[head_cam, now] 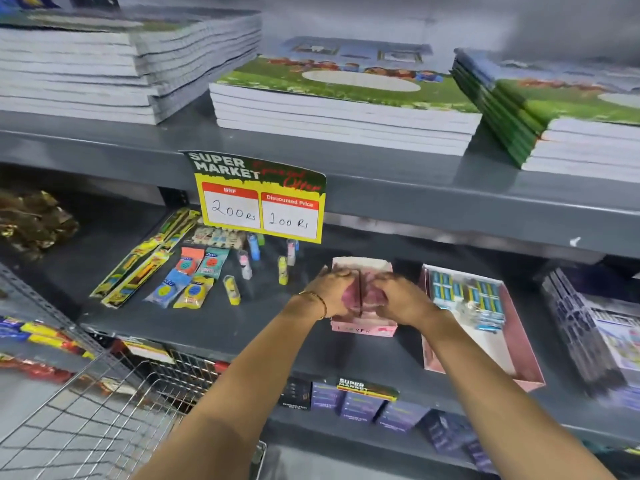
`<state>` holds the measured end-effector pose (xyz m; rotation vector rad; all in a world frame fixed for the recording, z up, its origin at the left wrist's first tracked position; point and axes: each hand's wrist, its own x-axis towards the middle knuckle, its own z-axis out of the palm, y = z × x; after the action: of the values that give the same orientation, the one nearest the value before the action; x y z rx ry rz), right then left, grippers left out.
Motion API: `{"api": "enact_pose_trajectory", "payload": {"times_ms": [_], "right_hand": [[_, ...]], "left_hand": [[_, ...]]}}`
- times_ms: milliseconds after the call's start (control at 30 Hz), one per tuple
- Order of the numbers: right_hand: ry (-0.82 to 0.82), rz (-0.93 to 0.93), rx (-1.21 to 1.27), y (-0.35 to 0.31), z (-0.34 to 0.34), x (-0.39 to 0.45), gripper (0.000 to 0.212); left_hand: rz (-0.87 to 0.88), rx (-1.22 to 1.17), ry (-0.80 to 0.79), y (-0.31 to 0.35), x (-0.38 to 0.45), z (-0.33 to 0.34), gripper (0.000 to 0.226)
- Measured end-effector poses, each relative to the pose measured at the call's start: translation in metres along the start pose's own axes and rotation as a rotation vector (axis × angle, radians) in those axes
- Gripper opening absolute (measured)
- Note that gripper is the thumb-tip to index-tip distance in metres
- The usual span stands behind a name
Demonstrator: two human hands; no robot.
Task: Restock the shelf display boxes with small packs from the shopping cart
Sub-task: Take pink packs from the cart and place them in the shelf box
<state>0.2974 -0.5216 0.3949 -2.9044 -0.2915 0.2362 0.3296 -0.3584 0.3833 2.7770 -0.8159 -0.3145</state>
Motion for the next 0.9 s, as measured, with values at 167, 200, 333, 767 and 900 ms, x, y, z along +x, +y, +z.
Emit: {"api": "enact_pose_trajectory", "payload": {"times_ms": [167,200,333,767,900], "right_hand": [[0.008,0.000,0.059,0.001,0.009,-0.006,0.047],[0.023,0.004,0.068,0.000,0.009,-0.007,0.046],[0.071,0.043,0.128,-0.007,0.010,-0.012,0.042],[-0.027,0.083,0.112,-0.013,0.004,-0.016,0.048],[0.084,0.080,0.097,-0.029,0.001,-0.019,0.058]], "left_hand": [[0.013,-0.061,-0.021,0.001,-0.001,0.002,0.069],[0.015,-0.067,-0.032,0.000,0.000,0.001,0.069],[0.012,-0.073,-0.082,0.000,0.003,-0.001,0.071],[0.026,0.057,-0.101,-0.003,0.004,0.006,0.078],[-0.007,-0.040,0.108,-0.005,-0.019,0.008,0.086]]}}
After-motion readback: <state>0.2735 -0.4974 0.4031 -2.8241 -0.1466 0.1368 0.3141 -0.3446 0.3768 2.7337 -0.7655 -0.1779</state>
